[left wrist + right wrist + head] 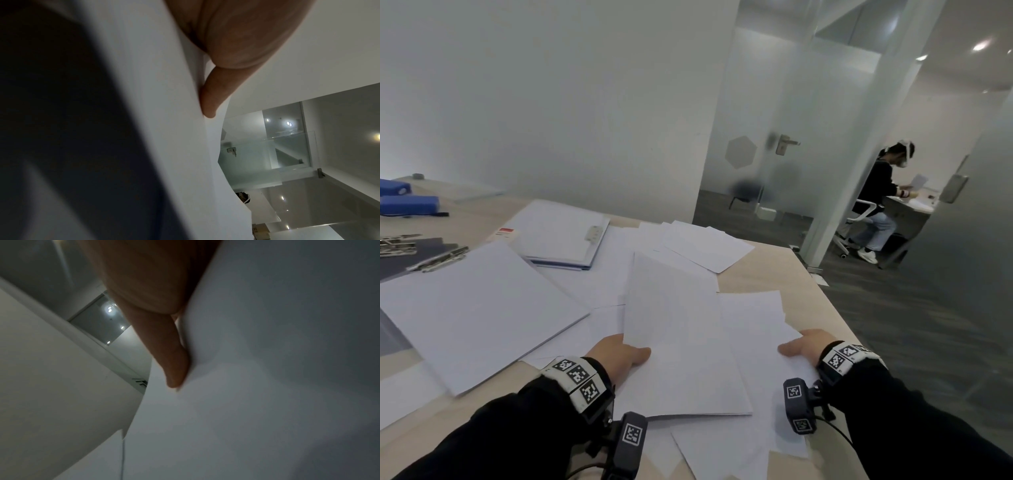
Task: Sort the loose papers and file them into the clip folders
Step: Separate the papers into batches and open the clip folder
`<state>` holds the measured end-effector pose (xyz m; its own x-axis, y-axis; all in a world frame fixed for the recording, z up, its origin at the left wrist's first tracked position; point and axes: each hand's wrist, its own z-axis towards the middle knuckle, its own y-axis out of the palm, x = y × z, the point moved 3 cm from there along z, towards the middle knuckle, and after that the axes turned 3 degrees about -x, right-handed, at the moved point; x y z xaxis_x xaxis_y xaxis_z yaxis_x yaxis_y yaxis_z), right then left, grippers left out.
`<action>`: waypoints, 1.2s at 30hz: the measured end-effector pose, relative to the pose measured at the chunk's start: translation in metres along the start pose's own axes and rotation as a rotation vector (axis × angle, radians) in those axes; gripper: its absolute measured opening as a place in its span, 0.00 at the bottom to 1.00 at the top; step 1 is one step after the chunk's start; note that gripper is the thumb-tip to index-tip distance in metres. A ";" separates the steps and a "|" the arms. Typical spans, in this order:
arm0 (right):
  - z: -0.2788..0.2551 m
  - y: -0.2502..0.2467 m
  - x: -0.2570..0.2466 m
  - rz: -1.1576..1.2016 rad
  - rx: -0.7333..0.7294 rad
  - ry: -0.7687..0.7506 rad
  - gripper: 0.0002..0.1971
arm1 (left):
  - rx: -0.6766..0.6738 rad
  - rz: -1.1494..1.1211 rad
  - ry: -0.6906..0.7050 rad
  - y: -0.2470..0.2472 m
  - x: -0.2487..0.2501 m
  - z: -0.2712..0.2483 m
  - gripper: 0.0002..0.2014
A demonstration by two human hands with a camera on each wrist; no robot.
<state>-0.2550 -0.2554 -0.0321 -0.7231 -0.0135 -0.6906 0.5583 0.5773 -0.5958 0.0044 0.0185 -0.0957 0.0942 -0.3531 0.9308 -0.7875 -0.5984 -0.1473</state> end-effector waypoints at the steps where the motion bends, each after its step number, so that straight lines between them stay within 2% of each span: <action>1: -0.005 -0.004 0.002 0.041 0.019 -0.003 0.18 | 0.000 -0.006 -0.008 -0.001 -0.003 0.003 0.36; 2: -0.007 -0.008 0.006 0.068 0.037 0.000 0.18 | -0.001 -0.003 -0.015 -0.001 -0.002 0.003 0.35; 4: -0.014 -0.014 0.013 0.167 0.058 0.004 0.23 | -0.001 0.031 -0.019 0.001 0.003 -0.003 0.27; 7: -0.023 -0.009 0.022 0.591 -0.092 0.004 0.29 | 0.026 0.057 -0.021 0.003 0.013 -0.016 0.13; 9: -0.025 -0.005 0.025 0.804 -0.178 -0.038 0.27 | 0.035 0.072 -0.012 0.003 0.014 -0.017 0.08; 11: -0.020 -0.001 0.033 0.808 -0.226 -0.039 0.22 | 0.039 0.093 -0.014 0.003 0.012 -0.013 0.09; 13: -0.021 0.009 0.040 0.715 -0.214 0.029 0.21 | 0.048 0.104 -0.016 0.003 0.009 -0.011 0.10; 15: -0.017 0.014 0.042 0.574 -0.146 0.042 0.22 | 0.058 0.105 -0.020 0.004 0.009 -0.010 0.16; 17: -0.011 0.014 0.036 0.354 -0.068 -0.052 0.24 | 0.061 0.085 -0.017 0.005 0.010 -0.010 0.21; 19: -0.007 0.013 0.030 0.177 -0.016 -0.123 0.14 | 0.065 0.069 -0.012 0.005 0.010 -0.011 0.21; 21: -0.002 0.008 0.030 0.122 0.021 -0.162 0.08 | 0.057 0.043 -0.008 0.005 0.010 -0.013 0.21; 24: 0.001 -0.008 0.036 0.137 0.140 -0.160 0.07 | 0.035 -0.034 -0.004 0.006 0.011 -0.018 0.21; 29: 0.003 -0.045 0.055 0.387 0.386 -0.134 0.05 | 0.045 -0.139 -0.015 0.011 0.014 -0.019 0.08; 33: -0.013 -0.078 0.065 0.512 0.588 -0.084 0.06 | 0.104 -0.137 -0.013 0.008 0.020 -0.018 0.06; 36: -0.019 -0.097 0.071 0.571 0.680 -0.032 0.08 | 0.172 -0.070 -0.029 -0.005 0.019 -0.012 0.07</action>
<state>-0.3683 -0.2967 -0.0158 -0.2547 0.0990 -0.9619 0.9584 -0.1068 -0.2648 0.0026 0.0238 -0.0734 0.1643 -0.3251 0.9313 -0.6632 -0.7353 -0.1397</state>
